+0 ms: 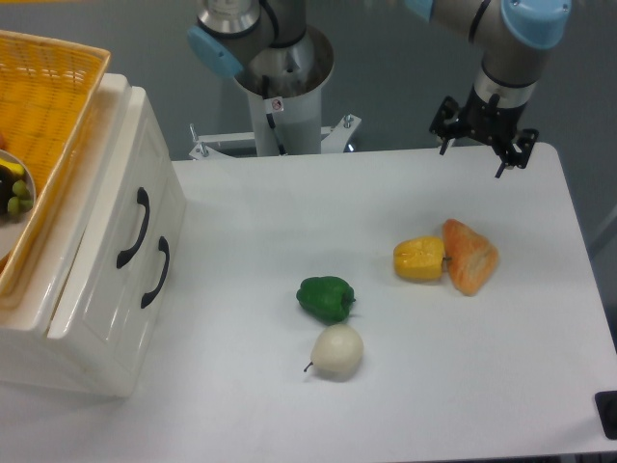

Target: Slide the top white drawer open

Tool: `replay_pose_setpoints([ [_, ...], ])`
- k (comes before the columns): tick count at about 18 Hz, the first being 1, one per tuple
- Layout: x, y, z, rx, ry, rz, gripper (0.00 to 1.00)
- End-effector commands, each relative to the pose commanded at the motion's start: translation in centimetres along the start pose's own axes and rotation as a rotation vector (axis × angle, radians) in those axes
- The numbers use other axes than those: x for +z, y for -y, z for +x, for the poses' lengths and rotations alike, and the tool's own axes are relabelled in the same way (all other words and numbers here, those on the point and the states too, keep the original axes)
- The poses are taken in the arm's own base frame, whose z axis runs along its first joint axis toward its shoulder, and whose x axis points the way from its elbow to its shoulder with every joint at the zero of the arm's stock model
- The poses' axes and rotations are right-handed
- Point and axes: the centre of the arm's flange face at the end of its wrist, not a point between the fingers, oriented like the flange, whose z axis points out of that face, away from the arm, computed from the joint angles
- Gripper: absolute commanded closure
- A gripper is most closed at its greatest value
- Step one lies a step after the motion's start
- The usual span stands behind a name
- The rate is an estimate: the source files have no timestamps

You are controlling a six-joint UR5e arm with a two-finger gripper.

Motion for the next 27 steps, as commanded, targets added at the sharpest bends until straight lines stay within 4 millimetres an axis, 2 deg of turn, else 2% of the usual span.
replay_pose_setpoints([
  [4,-0.5,0.2,-0.2,-0.001,0.001,0.011,0.0],
  [8,0.8,0.9,0.6,0.013,-0.017,-0.002,0.0],
  [10,1.8,0.5,1.0,0.01,-0.038,-0.007,0.0],
  [15,2.9,0.7,2.0,0.012,-0.07,-0.006,0.0],
  [19,2.7,0.6,2.7,-0.008,-0.102,-0.015,0.0],
  [22,2.2,0.7,2.8,-0.086,-0.108,-0.021,0.0],
  [27,1.9,1.9,3.5,-0.181,-0.102,-0.023,0.0],
])
